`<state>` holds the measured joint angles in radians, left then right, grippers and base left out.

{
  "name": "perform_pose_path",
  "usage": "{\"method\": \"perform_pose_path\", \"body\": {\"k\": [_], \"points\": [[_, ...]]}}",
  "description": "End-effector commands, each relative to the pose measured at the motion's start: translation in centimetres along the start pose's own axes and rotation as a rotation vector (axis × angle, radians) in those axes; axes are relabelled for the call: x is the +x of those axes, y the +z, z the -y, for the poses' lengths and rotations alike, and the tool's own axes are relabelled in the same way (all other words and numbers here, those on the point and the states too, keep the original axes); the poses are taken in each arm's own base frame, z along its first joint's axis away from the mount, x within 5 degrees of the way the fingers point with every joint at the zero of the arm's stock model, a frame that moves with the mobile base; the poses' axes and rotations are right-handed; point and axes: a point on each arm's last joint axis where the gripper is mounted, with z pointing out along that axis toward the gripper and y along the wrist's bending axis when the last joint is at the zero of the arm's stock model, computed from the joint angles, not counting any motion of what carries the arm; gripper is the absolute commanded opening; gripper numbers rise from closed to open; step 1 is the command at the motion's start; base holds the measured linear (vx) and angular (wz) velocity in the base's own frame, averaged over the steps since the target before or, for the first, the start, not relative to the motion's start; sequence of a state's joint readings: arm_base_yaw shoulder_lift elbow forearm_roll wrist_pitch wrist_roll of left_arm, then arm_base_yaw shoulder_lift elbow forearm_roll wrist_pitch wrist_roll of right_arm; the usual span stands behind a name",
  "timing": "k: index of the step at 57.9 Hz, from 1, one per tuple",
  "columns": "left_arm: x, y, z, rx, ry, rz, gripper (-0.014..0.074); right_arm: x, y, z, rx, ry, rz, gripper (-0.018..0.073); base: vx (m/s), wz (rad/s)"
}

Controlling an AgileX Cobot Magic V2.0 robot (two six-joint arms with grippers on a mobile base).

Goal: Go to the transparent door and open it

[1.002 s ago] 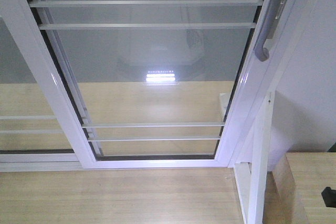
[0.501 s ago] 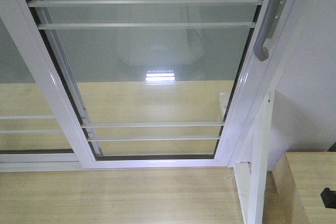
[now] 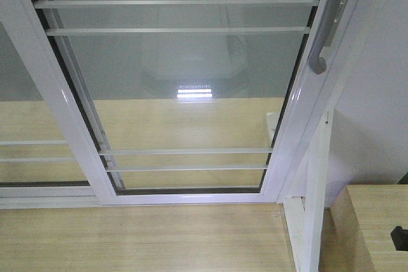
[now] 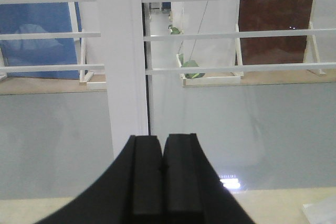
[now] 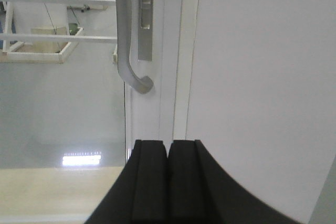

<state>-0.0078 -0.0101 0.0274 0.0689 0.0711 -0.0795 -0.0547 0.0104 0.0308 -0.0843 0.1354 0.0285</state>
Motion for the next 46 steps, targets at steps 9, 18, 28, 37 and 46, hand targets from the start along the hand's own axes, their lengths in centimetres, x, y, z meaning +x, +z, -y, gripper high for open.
{"method": "perform_pose_path", "body": {"k": [9,18,28,37,46], "points": [[-1.8,-0.1,0.2,0.027,-0.032,0.276,-0.0006,-1.8,0.0,-0.1,-0.005,-0.06,0.224,-0.0008,0.0,0.0],[-4.4,-0.7,0.2,0.035,-0.054,0.424,-0.0004,-4.1,-0.9,-0.2,-0.025,0.013,0.494,-0.0008,0.0,0.0],[-9.1,-1.8,0.2,0.036,-0.07,0.46,-0.0003,-8.8,-2.5,0.1,-0.03,0.048,0.605,-0.0008,0.0,0.0],[-14.4,-1.5,0.3,0.033,-0.065,0.459,-0.0003,-14.6,-3.6,0.8,0.014,0.029,0.422,-0.0008,0.0,0.0],[-16.3,1.8,0.3,0.024,-0.068,0.312,-0.0003,-16.6,-0.9,1.1,0.032,-0.017,0.22,-0.0008,0.0,0.0]]}}
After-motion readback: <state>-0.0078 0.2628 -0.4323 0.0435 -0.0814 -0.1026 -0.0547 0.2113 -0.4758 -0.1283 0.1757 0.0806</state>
